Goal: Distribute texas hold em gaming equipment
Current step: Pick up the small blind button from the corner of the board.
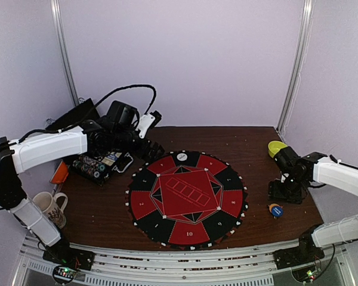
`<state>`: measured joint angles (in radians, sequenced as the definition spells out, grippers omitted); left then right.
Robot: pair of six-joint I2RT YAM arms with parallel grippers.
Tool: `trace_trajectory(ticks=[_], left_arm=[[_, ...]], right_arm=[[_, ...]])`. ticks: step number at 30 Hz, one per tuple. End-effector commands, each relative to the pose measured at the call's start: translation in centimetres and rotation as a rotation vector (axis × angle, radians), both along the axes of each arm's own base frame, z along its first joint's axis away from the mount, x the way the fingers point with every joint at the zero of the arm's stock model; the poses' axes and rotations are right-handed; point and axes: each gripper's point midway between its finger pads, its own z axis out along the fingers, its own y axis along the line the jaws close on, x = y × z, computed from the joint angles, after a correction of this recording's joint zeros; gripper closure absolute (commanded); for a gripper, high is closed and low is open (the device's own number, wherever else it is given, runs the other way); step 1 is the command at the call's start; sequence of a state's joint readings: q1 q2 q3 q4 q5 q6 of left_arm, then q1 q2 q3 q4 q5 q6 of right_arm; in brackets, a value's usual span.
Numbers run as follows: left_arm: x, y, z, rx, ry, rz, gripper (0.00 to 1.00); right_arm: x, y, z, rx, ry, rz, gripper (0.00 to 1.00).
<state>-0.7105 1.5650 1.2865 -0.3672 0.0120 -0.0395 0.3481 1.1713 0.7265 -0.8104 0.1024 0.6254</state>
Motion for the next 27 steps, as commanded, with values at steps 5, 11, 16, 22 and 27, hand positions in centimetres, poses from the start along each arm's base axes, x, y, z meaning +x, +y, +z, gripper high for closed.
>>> trace_trajectory(ticks=[5, 11, 16, 22, 27], left_arm=[[-0.5, -0.2, 1.8, -0.031, -0.045, -0.033, 0.04], [-1.1, 0.5, 1.9, -0.036, -0.047, -0.021, 0.04], [-1.3, 0.9, 1.7, -0.029, -0.047, -0.019, 0.04], [-1.2, 1.0, 1.3, -0.007, -0.052, -0.019, 0.04], [-1.1, 0.9, 1.2, -0.003, -0.054, -0.023, 0.04]], right_arm=[[-1.5, -0.7, -1.2, 0.029, 0.014, -0.100, 0.20], [-2.1, -0.5, -2.7, 0.064, 0.039, -0.157, 0.21], [-2.3, -1.3, -2.8, 0.035, 0.020, -0.184, 0.32], [-2.2, -0.9, -3.5, 0.055, 0.032, -0.186, 0.35], [-1.8, -0.6, -3.6, 0.068, 0.020, -0.187, 0.35]])
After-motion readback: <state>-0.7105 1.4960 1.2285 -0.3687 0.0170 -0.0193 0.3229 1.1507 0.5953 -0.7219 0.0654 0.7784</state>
